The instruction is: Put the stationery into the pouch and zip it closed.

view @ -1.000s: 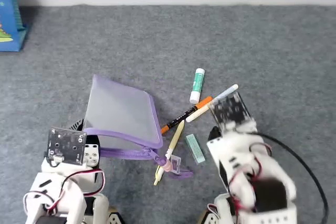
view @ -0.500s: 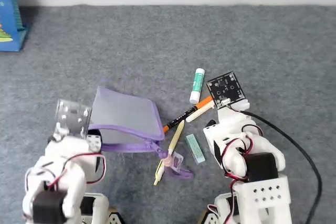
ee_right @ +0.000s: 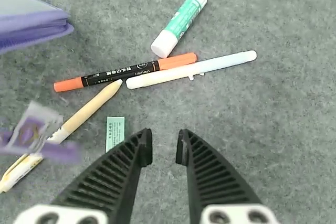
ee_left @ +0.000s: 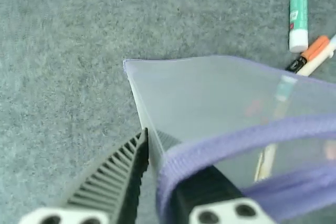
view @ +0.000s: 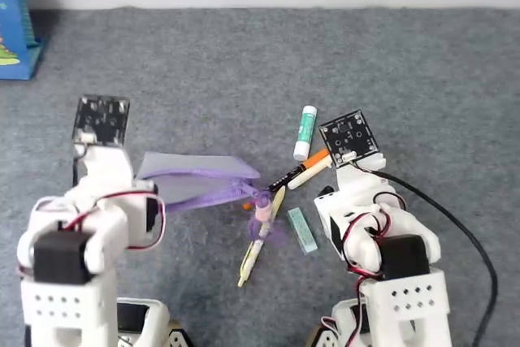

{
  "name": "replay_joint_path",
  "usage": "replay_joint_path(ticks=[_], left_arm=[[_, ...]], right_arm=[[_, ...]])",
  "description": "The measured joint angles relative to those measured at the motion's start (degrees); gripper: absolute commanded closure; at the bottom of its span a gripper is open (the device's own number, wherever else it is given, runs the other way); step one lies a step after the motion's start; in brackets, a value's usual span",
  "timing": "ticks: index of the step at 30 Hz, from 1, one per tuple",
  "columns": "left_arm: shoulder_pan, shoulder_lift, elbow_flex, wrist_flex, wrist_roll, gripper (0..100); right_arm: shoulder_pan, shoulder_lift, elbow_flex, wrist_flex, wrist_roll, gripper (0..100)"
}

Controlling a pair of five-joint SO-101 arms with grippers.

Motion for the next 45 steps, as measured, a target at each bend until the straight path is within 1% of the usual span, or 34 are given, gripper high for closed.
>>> replay_joint_path(ticks=[3, 6, 11, 15, 17, 21, 25, 28, 30, 33, 35, 36, 40, 45], left_arm=[[0.0, 4.3, -3.4, 0.4, 2.5, 99], [0.0, 8.1, -6.0, 0.4, 5.3, 99], [-0.1, 10.6, -7.9, 0.4, 8.6, 98], [-0.1, 10.6, -7.9, 0.4, 9.2, 98], [-0.1, 10.6, -7.9, 0.4, 9.2, 98], [-0.1, 10.6, -7.9, 0.4, 9.3, 98], [-0.1, 10.6, -7.9, 0.4, 9.3, 98], [-0.1, 10.6, -7.9, 0.4, 9.3, 98], [-0.1, 10.6, -7.9, 0.4, 9.3, 98], [-0.1, 10.6, -7.9, 0.4, 9.3, 99], [-0.1, 10.6, -7.9, 0.4, 9.3, 99], [-0.1, 10.6, -7.9, 0.4, 9.3, 99], [-0.1, 10.6, -7.9, 0.4, 9.3, 99], [-0.1, 10.6, -7.9, 0.4, 9.3, 99]], right_arm=[[0.0, 3.6, 0.0, 0.0, 0.0, 91.4], [0.0, 10.8, 0.0, -1.3, 0.0, 91.2], [-0.1, 26.4, -1.5, -4.8, 0.0, 83.1], [-3.8, 36.5, -6.2, -4.0, -1.0, 82.9], [-5.5, 40.0, -7.6, -4.2, -2.9, 82.9], [-9.5, 45.5, -8.2, -8.1, -4.6, 82.9], [-11.7, 50.8, -8.2, -12.3, -4.7, 83.0], [-12.0, 55.4, -8.3, -15.9, -4.7, 83.2], [-12.0, 58.5, -8.3, -17.8, -4.7, 87.3], [-11.7, 60.6, -9.8, -17.9, -4.7, 99.8], [-11.7, 60.8, -10.7, -16.8, -4.7, 97.5], [-12.0, 60.8, -11.0, -15.9, -4.7, 99.0], [-11.7, 60.7, -11.3, -11.3, -3.1, 99.1], [-9.4, 53.6, -11.3, -3.3, -2.4, 99.1]])
